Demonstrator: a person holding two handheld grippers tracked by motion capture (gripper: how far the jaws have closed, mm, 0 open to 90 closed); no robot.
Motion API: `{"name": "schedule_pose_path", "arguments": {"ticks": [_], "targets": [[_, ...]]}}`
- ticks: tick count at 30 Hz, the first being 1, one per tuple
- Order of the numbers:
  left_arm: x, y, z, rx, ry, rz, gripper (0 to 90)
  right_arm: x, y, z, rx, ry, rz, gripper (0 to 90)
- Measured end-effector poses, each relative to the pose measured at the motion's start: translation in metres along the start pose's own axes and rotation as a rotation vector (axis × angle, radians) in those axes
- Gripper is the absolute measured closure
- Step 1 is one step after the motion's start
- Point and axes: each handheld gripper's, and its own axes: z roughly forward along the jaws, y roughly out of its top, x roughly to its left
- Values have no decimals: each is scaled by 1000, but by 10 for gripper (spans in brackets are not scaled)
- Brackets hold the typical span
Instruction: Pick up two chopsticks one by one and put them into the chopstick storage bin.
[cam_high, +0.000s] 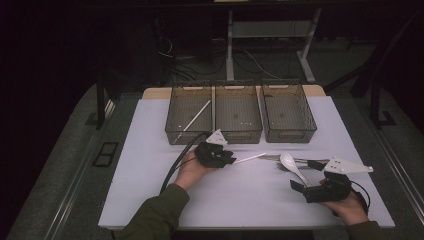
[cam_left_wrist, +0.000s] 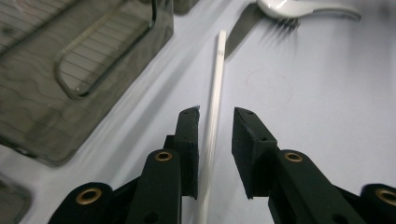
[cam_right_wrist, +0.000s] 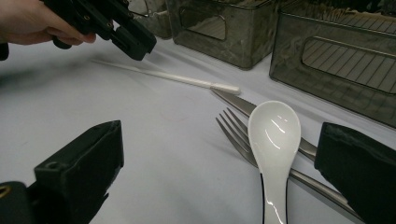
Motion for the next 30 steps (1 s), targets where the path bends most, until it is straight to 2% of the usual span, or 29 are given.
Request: {"name": "schedule_pose_path", "arguments": {"ticks": [17,30], "targets": [[-1,-5,20,37,-2,-3,766,0,0,0,1,0,-3,13],[4,-7,19,33,-11,15,829,0,0,0,3,-2,1,14]]}}
